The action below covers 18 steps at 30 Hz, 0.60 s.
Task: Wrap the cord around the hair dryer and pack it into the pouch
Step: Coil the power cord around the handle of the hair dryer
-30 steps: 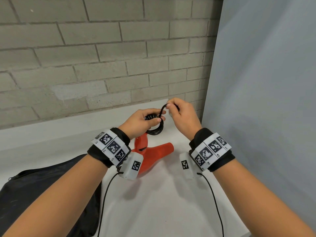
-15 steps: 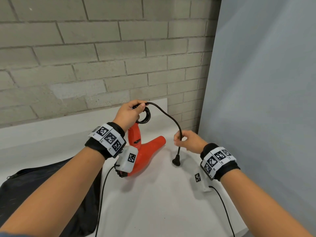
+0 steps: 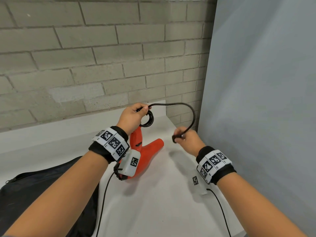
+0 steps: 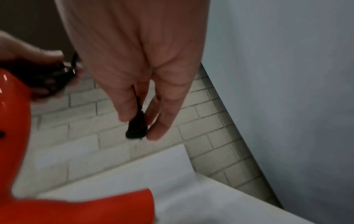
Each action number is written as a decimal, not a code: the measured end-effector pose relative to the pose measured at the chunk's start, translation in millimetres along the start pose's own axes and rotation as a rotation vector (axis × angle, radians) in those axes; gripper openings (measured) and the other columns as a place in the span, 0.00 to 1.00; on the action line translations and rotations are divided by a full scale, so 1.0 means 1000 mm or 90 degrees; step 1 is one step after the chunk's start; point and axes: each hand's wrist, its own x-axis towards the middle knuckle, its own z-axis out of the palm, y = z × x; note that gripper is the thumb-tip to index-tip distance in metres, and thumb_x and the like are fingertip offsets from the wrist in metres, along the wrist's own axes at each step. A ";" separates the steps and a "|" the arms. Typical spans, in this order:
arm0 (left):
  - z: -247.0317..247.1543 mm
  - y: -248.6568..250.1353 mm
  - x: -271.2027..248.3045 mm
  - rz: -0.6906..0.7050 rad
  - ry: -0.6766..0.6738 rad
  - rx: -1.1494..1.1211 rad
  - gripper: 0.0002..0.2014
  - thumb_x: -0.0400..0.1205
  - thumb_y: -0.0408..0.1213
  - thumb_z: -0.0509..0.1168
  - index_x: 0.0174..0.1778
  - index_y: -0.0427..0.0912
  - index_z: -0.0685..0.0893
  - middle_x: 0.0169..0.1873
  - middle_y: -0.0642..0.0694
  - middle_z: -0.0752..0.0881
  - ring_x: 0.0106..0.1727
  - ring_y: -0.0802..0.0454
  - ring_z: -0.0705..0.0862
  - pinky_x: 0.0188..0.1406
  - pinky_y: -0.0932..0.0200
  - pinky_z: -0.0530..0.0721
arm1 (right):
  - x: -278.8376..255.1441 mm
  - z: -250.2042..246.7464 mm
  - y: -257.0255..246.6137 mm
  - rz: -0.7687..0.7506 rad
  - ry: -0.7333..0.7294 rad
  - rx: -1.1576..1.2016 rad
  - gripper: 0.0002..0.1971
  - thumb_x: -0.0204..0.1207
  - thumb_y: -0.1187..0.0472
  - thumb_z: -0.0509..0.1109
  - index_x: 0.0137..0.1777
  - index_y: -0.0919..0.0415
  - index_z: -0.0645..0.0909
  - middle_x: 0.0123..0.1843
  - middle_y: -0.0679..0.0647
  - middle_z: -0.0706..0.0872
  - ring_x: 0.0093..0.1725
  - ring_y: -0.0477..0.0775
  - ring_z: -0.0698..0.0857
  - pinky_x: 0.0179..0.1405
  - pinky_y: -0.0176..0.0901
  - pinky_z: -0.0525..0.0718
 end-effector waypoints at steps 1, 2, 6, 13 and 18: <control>0.000 0.000 0.000 0.000 0.002 -0.004 0.08 0.83 0.35 0.58 0.48 0.43 0.84 0.38 0.60 0.82 0.41 0.65 0.77 0.38 0.68 0.72 | 0.000 -0.002 -0.010 -0.036 0.052 0.056 0.14 0.72 0.76 0.66 0.39 0.54 0.74 0.42 0.55 0.81 0.40 0.49 0.80 0.39 0.28 0.76; 0.001 0.000 0.000 0.000 0.001 -0.007 0.08 0.83 0.35 0.58 0.48 0.44 0.84 0.39 0.60 0.82 0.41 0.65 0.77 0.38 0.68 0.73 | 0.000 -0.003 -0.021 -0.073 0.095 0.104 0.17 0.73 0.76 0.66 0.39 0.51 0.73 0.44 0.56 0.80 0.41 0.49 0.81 0.38 0.25 0.77; 0.000 0.000 -0.002 0.004 -0.010 -0.010 0.09 0.83 0.37 0.58 0.50 0.46 0.84 0.38 0.57 0.82 0.40 0.63 0.77 0.37 0.66 0.73 | -0.008 0.001 -0.063 -0.205 0.124 0.208 0.19 0.73 0.74 0.67 0.40 0.45 0.73 0.47 0.57 0.82 0.49 0.54 0.84 0.48 0.28 0.82; -0.001 -0.003 -0.004 0.002 -0.052 -0.039 0.09 0.82 0.38 0.60 0.46 0.46 0.86 0.38 0.50 0.86 0.43 0.51 0.83 0.50 0.52 0.80 | -0.007 0.027 -0.075 -0.243 0.081 0.088 0.06 0.72 0.68 0.71 0.47 0.65 0.78 0.43 0.50 0.81 0.42 0.42 0.79 0.48 0.36 0.80; 0.002 -0.005 -0.006 0.007 -0.054 -0.063 0.07 0.81 0.36 0.62 0.45 0.45 0.86 0.39 0.51 0.87 0.44 0.53 0.85 0.54 0.51 0.81 | 0.001 0.040 -0.081 -0.255 0.130 0.035 0.07 0.67 0.72 0.74 0.39 0.67 0.78 0.38 0.46 0.73 0.43 0.53 0.78 0.49 0.42 0.79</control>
